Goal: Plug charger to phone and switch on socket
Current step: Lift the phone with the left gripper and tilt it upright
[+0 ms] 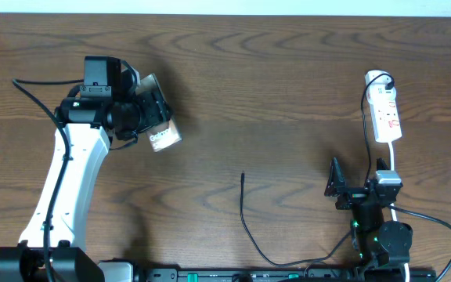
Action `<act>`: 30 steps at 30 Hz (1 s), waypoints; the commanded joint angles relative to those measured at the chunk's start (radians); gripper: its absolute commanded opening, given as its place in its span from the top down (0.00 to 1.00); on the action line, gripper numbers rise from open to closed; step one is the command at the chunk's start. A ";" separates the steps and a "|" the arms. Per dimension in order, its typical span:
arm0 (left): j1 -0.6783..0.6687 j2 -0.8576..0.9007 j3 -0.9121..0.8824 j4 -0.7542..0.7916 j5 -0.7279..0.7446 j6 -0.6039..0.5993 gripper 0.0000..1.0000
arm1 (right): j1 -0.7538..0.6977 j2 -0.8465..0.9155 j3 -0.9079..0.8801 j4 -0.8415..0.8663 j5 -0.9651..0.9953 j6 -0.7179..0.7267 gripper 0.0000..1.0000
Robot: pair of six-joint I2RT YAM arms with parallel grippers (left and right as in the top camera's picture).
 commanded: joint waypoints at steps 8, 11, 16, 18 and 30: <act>0.004 -0.035 0.003 0.023 0.270 -0.420 0.93 | 0.008 -0.004 -0.001 -0.005 -0.006 0.014 0.01; 0.004 -0.035 0.003 0.023 0.331 -0.502 0.92 | 0.008 -0.004 -0.001 -0.005 -0.006 0.014 0.01; 0.005 -0.035 0.003 0.023 0.453 -0.640 0.93 | 0.008 -0.004 -0.001 -0.005 -0.006 0.014 0.01; 0.005 -0.035 0.003 0.023 0.493 -0.696 0.92 | 0.008 -0.004 -0.001 -0.005 -0.006 0.014 0.01; 0.031 -0.035 0.003 0.027 0.658 -0.889 0.92 | 0.008 -0.004 -0.001 -0.005 -0.006 0.014 0.01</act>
